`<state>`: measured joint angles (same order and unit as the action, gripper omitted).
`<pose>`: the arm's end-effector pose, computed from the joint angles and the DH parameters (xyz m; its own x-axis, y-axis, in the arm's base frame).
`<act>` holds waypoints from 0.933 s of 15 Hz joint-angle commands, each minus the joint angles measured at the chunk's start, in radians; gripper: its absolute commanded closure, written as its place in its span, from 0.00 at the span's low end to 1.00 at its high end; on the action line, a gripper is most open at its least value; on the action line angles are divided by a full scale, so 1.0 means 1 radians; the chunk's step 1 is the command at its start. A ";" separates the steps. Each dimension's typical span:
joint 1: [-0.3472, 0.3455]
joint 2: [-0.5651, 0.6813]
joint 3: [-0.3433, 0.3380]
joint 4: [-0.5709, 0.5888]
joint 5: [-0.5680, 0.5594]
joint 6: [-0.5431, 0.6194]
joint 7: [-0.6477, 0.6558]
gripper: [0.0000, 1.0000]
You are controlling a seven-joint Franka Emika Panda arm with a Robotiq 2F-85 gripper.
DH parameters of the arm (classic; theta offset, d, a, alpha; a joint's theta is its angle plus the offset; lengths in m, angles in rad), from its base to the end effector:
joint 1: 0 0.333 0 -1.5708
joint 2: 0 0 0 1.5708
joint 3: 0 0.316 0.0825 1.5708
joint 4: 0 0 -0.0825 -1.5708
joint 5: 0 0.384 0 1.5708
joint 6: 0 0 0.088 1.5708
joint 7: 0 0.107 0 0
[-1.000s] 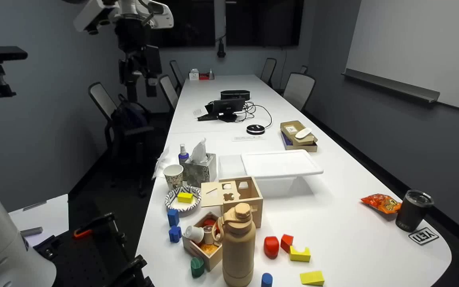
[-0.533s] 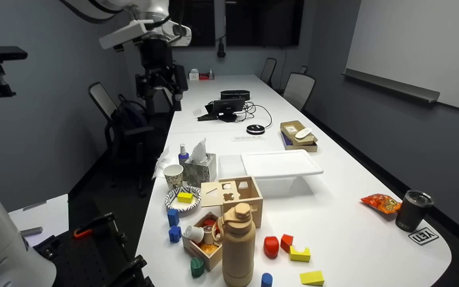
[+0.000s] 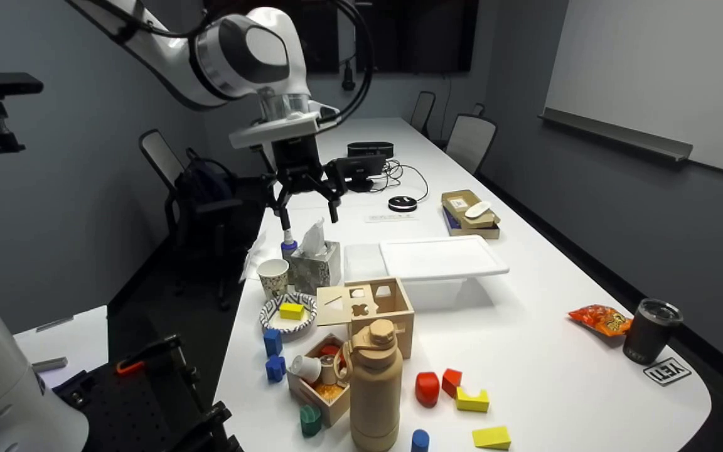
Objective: Slide the lid to close the box
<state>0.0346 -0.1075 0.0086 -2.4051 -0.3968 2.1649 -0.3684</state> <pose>0.4652 0.0049 0.3471 0.7815 0.5680 -0.2583 0.6193 -0.7563 0.2108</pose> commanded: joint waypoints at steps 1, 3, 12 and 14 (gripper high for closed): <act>-0.012 0.098 -0.019 -0.033 0.003 0.119 -0.113 0.00; -0.020 0.171 -0.020 -0.036 -0.012 0.174 -0.130 0.00; 0.002 0.369 -0.028 -0.050 -0.182 0.377 0.010 0.00; 0.016 0.413 -0.036 -0.041 -0.242 0.421 0.096 0.00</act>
<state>0.0253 0.2629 -0.0085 -2.4459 -0.5638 2.5231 -0.3771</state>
